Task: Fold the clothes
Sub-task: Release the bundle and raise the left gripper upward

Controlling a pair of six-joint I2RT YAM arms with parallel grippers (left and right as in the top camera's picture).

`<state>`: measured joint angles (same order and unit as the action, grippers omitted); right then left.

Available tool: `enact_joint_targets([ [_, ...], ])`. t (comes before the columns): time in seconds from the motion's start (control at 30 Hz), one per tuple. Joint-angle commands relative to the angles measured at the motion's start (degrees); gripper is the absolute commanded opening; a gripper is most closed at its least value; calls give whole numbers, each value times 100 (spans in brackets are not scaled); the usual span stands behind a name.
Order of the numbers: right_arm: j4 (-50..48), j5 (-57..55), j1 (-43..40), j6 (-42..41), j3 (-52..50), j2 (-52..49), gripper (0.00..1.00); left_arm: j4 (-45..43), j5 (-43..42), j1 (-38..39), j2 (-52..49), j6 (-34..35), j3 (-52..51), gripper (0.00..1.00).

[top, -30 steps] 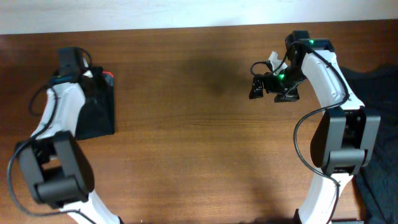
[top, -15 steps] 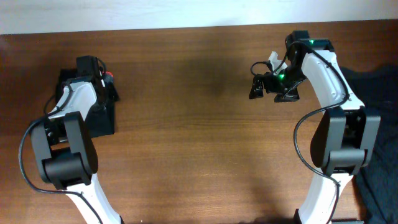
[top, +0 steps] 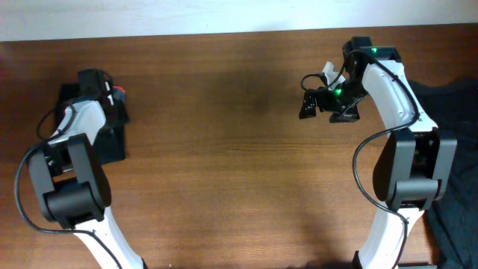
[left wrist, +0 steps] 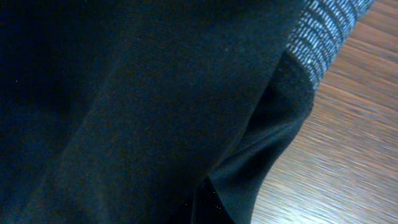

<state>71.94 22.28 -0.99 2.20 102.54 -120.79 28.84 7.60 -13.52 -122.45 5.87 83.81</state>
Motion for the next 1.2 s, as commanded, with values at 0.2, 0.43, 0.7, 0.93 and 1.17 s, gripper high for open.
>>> enact_joint_targets([
  [0.2, 2, -35, -20, 39, 48, 149, 99, -107, -13, -258, -195, -254, 96, 0],
  [0.43, 2, -33, -20, 37, 48, 149, 99, 780, -136, -28, -192, -254, 1143, 0],
  [0.7, 2, -33, -20, 39, 48, 149, 99, 2245, -136, 455, -192, -249, 2964, 15],
  [0.93, 2, -33, -20, 37, 48, 149, 99, 2485, -138, 717, -195, -249, 3174, 99],
  [1.17, 2, -33, -20, 37, 48, 149, 99, 2573, -136, 748, -199, -251, 3174, 99],
])
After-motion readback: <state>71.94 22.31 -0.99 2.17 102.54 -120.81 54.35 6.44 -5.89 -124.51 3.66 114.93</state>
